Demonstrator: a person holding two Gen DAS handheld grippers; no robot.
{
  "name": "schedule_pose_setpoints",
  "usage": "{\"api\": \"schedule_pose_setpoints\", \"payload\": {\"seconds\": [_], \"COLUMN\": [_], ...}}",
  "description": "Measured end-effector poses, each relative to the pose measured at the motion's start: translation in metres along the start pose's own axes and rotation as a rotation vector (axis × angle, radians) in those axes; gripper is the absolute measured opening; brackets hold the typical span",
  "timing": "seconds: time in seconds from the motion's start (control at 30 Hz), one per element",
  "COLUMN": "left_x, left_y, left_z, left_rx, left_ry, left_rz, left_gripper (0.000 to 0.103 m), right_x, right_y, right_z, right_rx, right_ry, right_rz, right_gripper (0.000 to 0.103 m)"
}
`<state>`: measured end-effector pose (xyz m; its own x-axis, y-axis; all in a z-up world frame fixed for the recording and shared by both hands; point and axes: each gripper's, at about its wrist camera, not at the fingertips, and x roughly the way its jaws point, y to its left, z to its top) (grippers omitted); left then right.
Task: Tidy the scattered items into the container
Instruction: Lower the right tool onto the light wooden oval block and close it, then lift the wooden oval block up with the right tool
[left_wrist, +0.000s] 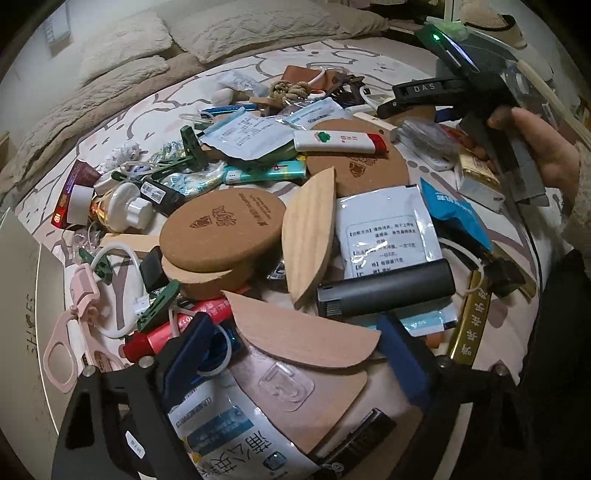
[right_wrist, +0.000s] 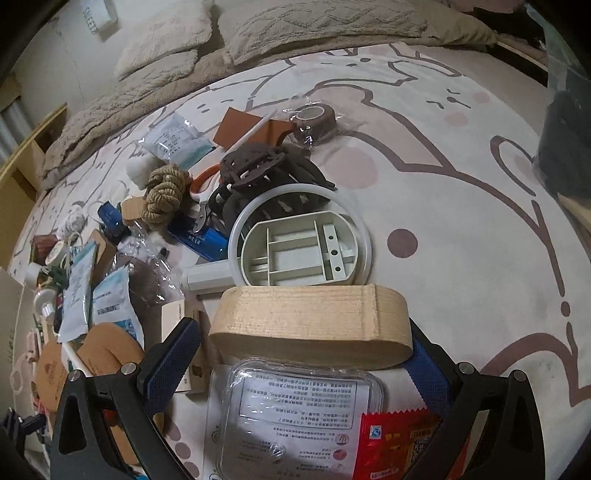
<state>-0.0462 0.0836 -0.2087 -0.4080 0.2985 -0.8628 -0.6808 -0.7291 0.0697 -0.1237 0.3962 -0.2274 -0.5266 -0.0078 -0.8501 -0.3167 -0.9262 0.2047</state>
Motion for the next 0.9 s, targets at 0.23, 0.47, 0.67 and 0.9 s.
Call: {"api": "schedule_pose_setpoints", "payload": {"seconds": [0.23, 0.47, 0.67, 0.9], "left_x": [-0.005, -0.008, -0.014, -0.011], "left_y": [0.000, 0.003, 0.007, 0.011], "left_z": [0.001, 0.000, 0.002, 0.001], "left_rx": [0.007, -0.016, -0.040, -0.065], "left_ry": [-0.020, -0.035, -0.062, -0.047], "left_rz": [-0.013, -0.036, -0.070, -0.057], "left_gripper": [0.079, 0.076, 0.064, 0.077], "right_x": [-0.004, -0.007, -0.019, -0.028], "right_y": [-0.001, -0.003, -0.004, -0.005], "right_z": [-0.002, -0.001, 0.001, 0.003], "right_rx": [0.010, 0.023, 0.040, 0.059], "right_ry": [-0.024, -0.038, -0.080, -0.100], "right_rz": [-0.021, 0.003, 0.043, 0.081], "right_gripper": [0.093, 0.093, 0.093, 0.093]}}
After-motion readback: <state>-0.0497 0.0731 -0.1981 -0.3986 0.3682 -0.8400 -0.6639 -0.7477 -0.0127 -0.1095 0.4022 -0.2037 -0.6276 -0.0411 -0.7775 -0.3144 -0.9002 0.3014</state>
